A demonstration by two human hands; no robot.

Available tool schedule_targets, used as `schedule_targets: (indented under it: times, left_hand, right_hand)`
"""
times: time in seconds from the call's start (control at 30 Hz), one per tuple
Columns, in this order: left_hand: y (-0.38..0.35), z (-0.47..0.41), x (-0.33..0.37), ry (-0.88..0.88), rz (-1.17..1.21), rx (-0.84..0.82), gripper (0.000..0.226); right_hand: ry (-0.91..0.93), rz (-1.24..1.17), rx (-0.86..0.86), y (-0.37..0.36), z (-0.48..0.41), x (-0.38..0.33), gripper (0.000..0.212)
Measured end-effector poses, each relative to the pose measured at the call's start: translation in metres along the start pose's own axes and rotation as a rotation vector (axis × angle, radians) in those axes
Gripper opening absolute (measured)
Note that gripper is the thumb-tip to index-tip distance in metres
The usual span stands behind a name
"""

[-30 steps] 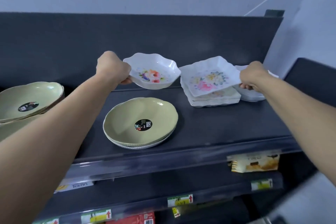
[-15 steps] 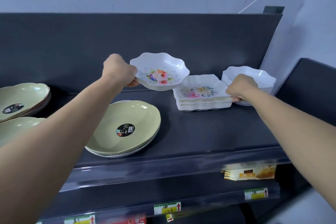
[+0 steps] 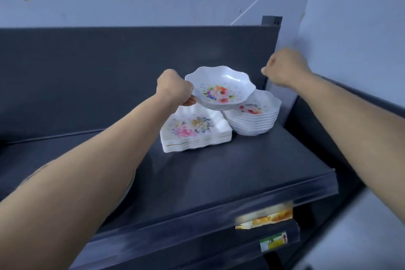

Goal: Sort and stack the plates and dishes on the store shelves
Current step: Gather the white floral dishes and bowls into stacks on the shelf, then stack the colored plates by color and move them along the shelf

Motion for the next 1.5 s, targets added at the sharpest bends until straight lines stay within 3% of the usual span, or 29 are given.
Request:
schedule_targets:
  times: [0.3,0.57,0.73,1.0,1.3,1.5]
  left_hand:
    - [-0.093,-0.022,0.003,0.076,0.054,-0.128,0.014]
    - [-0.11,-0.03,-0.014,0.113,-0.026,-0.208,0.018]
    - [-0.086,-0.029,-0.006,-0.052,-0.149,-0.242,0.015]
    - [0.032,-0.002,-0.008,-0.246,-0.361,-0.14,0.007]
    - [0.224,0.054,-0.042,-0.086,-0.409,0.201,0.017]
    - [0.339,0.098,-0.07,-0.007,-0.463,0.409,0.006]
  right_hand:
    - [-0.08,-0.021,-0.048,-0.006,-0.003,0.047,0.026]
    - [-0.054,-0.041,-0.052,-0.012,-0.002,0.046,0.029]
    - [0.049,-0.049,-0.038,-0.013,-0.001,0.014,0.03]
    - [0.307,-0.135,-0.05,-0.005,0.023,-0.101,0.028]
    - [0.66,-0.283,-0.132,0.004,0.1,-0.287,0.039]
    - [0.865,-0.336,-0.187,0.01,0.164,-0.392,0.042]
Point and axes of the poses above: each hand's wrist, its own z-axis away from the middle knuckle, its own y-axis out of the back of the hand, x = y × z, the point moved 3 cm from there along -z, towards the middle knuckle, and after that the axes turned 14 degrees about z, right-handed, at the moved point
